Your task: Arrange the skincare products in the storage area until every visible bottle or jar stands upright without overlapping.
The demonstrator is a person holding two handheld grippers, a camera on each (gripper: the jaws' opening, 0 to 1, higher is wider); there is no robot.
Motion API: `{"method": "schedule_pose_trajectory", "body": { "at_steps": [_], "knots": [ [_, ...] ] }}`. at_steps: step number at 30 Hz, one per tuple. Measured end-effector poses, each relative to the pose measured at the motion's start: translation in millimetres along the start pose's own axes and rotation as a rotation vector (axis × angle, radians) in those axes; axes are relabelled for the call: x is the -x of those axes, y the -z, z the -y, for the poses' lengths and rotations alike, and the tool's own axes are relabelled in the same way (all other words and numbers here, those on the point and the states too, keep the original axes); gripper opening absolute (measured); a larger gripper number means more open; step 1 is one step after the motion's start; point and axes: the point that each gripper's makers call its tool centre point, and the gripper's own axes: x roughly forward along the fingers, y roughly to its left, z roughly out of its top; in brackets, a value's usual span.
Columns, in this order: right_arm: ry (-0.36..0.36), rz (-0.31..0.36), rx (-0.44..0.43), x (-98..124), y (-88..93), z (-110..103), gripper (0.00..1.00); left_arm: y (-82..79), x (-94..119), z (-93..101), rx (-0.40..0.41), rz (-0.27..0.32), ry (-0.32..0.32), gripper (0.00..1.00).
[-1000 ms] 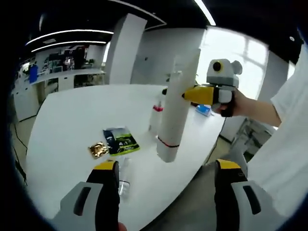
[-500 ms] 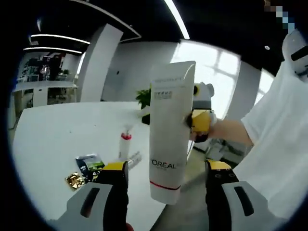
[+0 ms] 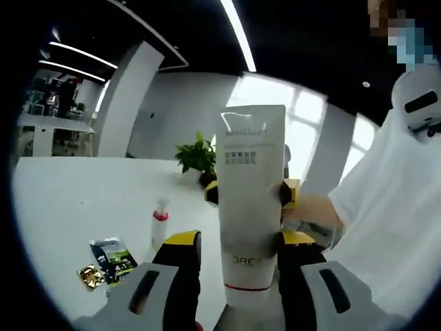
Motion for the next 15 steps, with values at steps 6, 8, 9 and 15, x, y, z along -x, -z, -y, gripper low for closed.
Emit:
{"method": "schedule_pose_trajectory", "body": {
  "at_steps": [6,8,9,15],
  "knots": [
    [0.029,0.006,-0.004,2.7,2.8,5.9,0.33,3.6,-2.9,1.7,-0.023,-0.004,-0.018,0.29],
    [0.041,0.014,-0.002,1.9,3.4,6.7,0.33,3.9,-3.0,0.0,-0.029,-0.004,-0.035,0.29],
    [0.063,0.014,-0.009,1.3,4.1,9.8,0.33,4.4,-3.4,-2.3,-0.032,-0.005,-0.050,0.29],
    [0.226,0.041,-0.060,2.5,6.5,33.9,0.32,3.0,0.0,-31.3,-0.047,0.021,-0.226,0.28]
  ]
}}
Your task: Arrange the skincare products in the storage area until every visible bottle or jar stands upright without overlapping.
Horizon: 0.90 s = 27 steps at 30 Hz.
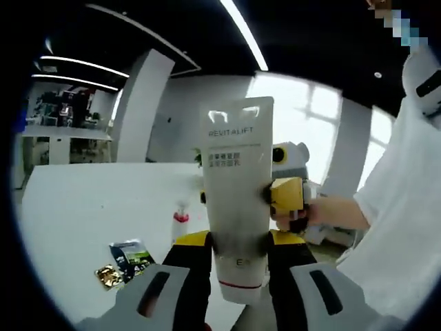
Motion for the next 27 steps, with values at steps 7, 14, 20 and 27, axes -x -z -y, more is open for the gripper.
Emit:
{"method": "schedule_pose_trajectory", "body": {
  "at_steps": [7,14,20,27],
  "knots": [
    [0.235,0.020,0.112,-9.3,-1.8,15.8,0.25,0.3,-0.8,-26.6,-0.042,0.000,-0.184,0.28],
    [0.385,0.031,0.104,-7.1,1.5,34.3,0.24,4.0,-10.7,-28.8,-0.144,-0.047,-0.275,0.28],
    [0.449,0.023,0.109,1.7,-3.7,40.7,0.19,2.9,-13.0,-28.2,-0.171,-0.050,-0.277,0.29],
    [0.424,-0.010,0.165,5.5,-2.8,40.0,0.16,7.6,-14.2,-23.6,-0.191,-0.077,-0.220,0.29]
  ]
}}
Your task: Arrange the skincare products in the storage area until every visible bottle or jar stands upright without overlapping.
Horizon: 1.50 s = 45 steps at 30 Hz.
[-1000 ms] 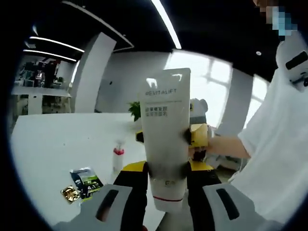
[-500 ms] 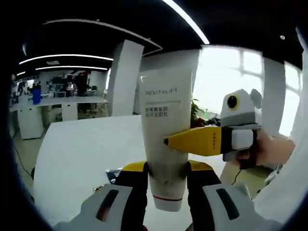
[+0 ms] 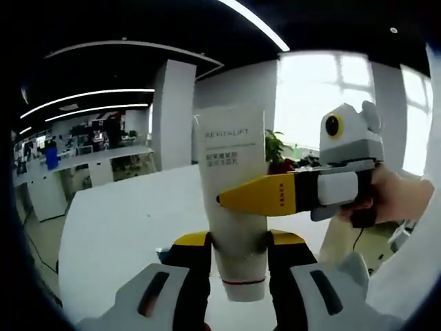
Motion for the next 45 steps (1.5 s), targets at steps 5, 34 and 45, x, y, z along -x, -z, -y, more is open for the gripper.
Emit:
{"method": "schedule_pose_trajectory", "body": {
  "at_steps": [5,34,45],
  "knots": [
    [-0.047,-0.009,0.002,5.1,-1.3,-2.5,0.15,-0.9,3.4,5.9,-0.045,-0.004,0.078,0.29],
    [-0.550,-0.095,0.082,28.2,-12.6,-69.2,0.15,-30.7,38.7,46.6,0.039,-0.015,0.629,0.19],
    [-0.481,-0.082,0.183,24.3,-14.9,-59.9,0.20,-30.5,26.7,43.1,0.018,-0.003,0.544,0.16]
  ]
}}
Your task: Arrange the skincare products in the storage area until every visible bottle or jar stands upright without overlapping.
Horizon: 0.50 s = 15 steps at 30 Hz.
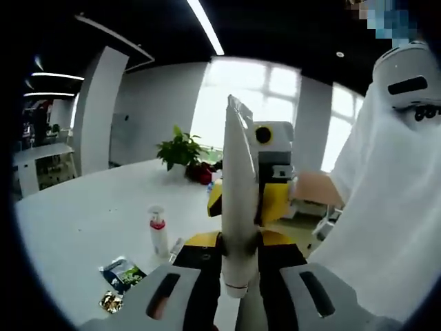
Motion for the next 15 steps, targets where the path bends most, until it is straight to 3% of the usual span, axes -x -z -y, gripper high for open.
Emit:
{"method": "schedule_pose_trajectory", "body": {
  "at_steps": [7,15],
  "knots": [
    [0.004,-0.018,0.025,0.5,-1.5,2.2,0.20,0.5,-0.6,-2.2,0.007,0.002,-0.005,0.16],
    [-0.036,0.000,0.039,4.3,-12.6,-0.7,0.17,11.9,-3.0,0.7,-0.011,-0.054,0.004,0.16]
  ]
}}
